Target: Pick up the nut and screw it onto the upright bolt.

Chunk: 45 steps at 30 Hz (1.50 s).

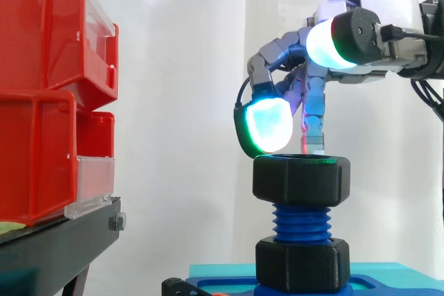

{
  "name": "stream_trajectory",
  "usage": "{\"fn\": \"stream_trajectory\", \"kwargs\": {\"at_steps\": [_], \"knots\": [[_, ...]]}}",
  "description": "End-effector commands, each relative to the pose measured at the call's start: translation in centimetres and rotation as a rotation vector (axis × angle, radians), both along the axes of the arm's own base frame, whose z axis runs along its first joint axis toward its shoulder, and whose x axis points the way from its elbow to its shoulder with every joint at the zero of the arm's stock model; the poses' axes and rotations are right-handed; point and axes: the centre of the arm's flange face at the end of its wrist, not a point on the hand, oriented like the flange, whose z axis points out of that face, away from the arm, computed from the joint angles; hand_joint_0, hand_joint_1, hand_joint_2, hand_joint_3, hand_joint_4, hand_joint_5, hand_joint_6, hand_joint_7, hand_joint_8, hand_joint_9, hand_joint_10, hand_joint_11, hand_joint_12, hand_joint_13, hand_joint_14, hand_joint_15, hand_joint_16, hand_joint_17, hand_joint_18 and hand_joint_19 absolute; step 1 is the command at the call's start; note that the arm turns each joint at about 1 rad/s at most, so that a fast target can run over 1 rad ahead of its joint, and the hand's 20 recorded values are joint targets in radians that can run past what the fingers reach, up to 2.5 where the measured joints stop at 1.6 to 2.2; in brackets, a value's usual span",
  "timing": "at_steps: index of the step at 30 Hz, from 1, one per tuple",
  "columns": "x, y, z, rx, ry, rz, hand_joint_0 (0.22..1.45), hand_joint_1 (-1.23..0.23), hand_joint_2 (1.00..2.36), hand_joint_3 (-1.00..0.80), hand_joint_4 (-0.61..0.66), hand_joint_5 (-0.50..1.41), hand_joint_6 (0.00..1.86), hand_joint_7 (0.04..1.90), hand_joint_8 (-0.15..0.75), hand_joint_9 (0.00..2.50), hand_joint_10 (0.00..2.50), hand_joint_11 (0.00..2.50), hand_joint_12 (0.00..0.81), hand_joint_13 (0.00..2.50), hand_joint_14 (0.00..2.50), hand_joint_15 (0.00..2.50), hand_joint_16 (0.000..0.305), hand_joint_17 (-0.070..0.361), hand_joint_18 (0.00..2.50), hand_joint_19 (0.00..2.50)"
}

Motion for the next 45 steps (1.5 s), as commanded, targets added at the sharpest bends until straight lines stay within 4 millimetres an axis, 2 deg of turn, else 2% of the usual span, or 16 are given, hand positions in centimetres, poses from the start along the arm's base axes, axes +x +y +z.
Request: {"fn": "stream_trajectory", "kwargs": {"at_steps": [1,5,10,16,21,26,30,35,45], "knots": [[0.3,0.4,0.2,-0.002,-0.016,0.005,0.52,-0.17,1.0,-0.5,0.25,-0.05,0.5,0.97,0.249,1.26,0.0,0.1,0.174,0.88,0.0,0.0,0.016,0.036,0.6,0.05],[0.5,0.8,0.2,-0.001,-0.031,0.008,0.52,-0.17,1.0,-0.5,0.23,-0.07,0.5,0.83,0.228,1.17,0.0,0.01,0.175,0.82,0.0,0.0,0.018,0.041,0.57,0.06],[0.6,2.4,-1.6,0.006,-0.04,0.016,0.51,-0.14,1.0,-0.5,0.19,-0.11,0.5,0.64,0.182,0.91,0.0,0.0,0.171,0.62,0.0,0.0,0.021,0.047,0.38,0.0],[0.8,3.5,-3.0,0.024,-0.073,0.007,0.49,-0.11,1.0,-0.5,0.17,-0.13,0.5,0.58,0.166,0.71,0.0,0.0,0.207,0.4,0.0,0.0,0.023,0.053,0.05,0.0],[0.9,4.1,-3.1,0.022,-0.074,0.0,0.48,-0.09,1.0,-0.5,0.15,-0.15,0.5,0.57,0.151,0.51,0.0,0.0,0.239,0.24,0.0,0.0,0.026,0.059,0.0,0.0],[0.8,4.2,-3.2,0.02,-0.062,0.002,0.48,-0.1,1.0,-0.5,0.14,-0.17,0.5,0.58,0.156,0.43,0.0,0.0,0.254,0.18,0.0,0.0,0.027,0.06,0.0,0.0],[0.1,4.5,-4.8,0.016,-0.017,0.006,0.48,-0.1,1.0,-0.5,0.15,-0.16,0.5,0.61,0.165,0.46,0.0,0.0,0.252,0.23,0.0,0.0,0.027,0.06,0.0,0.0],[0.1,4.8,-5.1,0.018,-0.012,0.01,0.48,-0.14,1.0,-0.5,0.17,-0.14,0.5,0.64,0.164,0.48,0.0,0.0,0.246,0.24,0.0,0.0,0.026,0.058,0.0,0.0],[-0.1,4.7,-5.2,0.015,-0.003,0.013,0.5,-0.16,1.0,-0.5,0.24,-0.09,0.5,1.0,0.197,0.53,0.0,0.0,0.243,0.3,0.0,0.0,0.023,0.052,0.0,0.0]]}}
